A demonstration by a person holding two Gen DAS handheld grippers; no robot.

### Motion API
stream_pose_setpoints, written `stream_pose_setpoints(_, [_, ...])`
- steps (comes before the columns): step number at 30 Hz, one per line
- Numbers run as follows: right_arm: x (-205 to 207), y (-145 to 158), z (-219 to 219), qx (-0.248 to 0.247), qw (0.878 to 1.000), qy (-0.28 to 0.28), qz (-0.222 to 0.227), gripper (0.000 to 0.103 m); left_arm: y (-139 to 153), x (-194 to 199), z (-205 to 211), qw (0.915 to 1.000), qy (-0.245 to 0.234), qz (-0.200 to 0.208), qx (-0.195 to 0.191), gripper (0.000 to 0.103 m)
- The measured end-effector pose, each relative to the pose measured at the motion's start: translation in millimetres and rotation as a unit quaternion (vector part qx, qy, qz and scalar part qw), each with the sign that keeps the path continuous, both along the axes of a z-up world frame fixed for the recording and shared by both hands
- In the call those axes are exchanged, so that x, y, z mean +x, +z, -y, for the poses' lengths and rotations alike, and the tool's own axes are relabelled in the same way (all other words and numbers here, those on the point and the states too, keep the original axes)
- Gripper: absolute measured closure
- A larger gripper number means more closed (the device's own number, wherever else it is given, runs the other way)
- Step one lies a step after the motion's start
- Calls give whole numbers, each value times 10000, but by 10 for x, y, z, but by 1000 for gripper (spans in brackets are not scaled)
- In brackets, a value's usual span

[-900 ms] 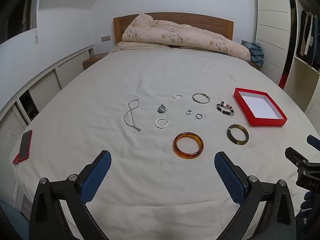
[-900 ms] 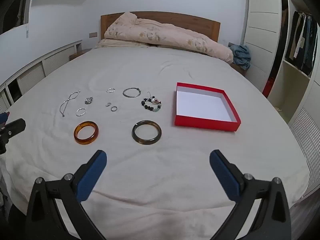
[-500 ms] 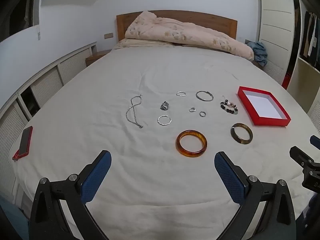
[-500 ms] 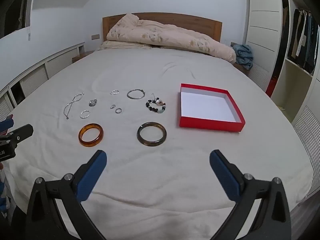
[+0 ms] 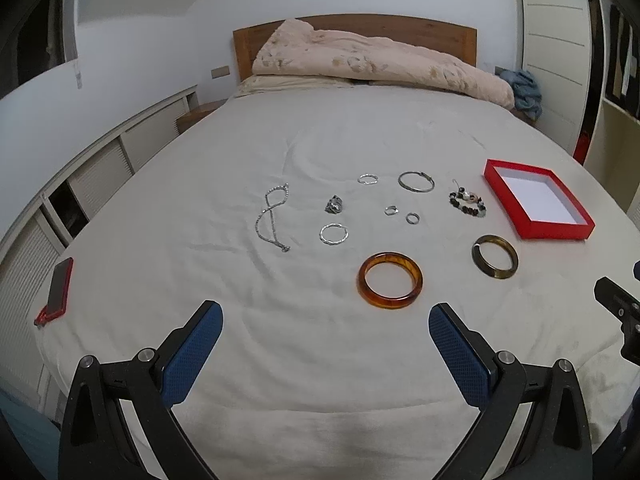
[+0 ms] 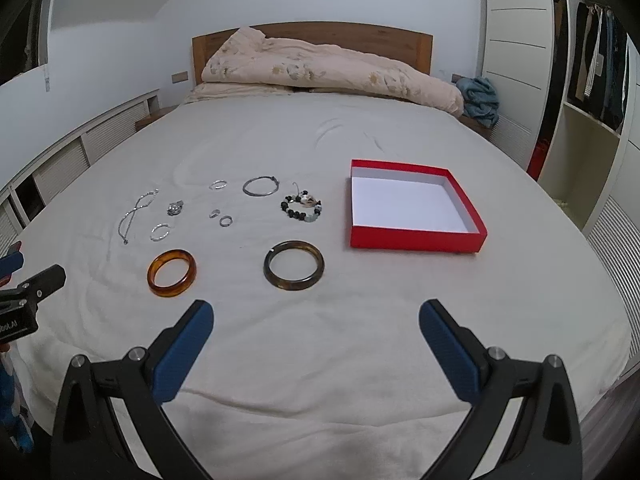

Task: Organize jewelry
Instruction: 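Move both tools toward the bangles on the bed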

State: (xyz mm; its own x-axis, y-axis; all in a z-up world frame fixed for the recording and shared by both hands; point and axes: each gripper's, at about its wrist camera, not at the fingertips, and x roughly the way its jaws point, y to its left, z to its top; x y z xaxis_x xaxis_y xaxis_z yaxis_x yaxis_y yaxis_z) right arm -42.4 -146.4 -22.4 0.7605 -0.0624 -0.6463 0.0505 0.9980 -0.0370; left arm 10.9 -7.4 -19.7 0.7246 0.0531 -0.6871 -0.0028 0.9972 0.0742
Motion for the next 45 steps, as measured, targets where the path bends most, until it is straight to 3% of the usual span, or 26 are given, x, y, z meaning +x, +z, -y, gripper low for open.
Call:
stream_pose_setpoints(15, [-80, 102, 125, -146, 9997, -167, 80, 0, 91, -36, 52, 10000, 21, -49, -68, 1])
stream_pose_setpoints(25, [-120, 224, 61, -117, 9996, -60, 243, 0, 236, -185, -160, 9995, 288, 19, -139, 1])
stream_pose_setpoints(40, [-279, 325, -41, -239, 9995, -9, 215, 0, 187, -195, -94, 9993, 59, -243, -275, 1])
stream_pose_setpoints(45, [-277, 339, -14, -259, 9994, 16, 217, 0, 169, -161, -47, 9996, 89, -143, -213, 1])
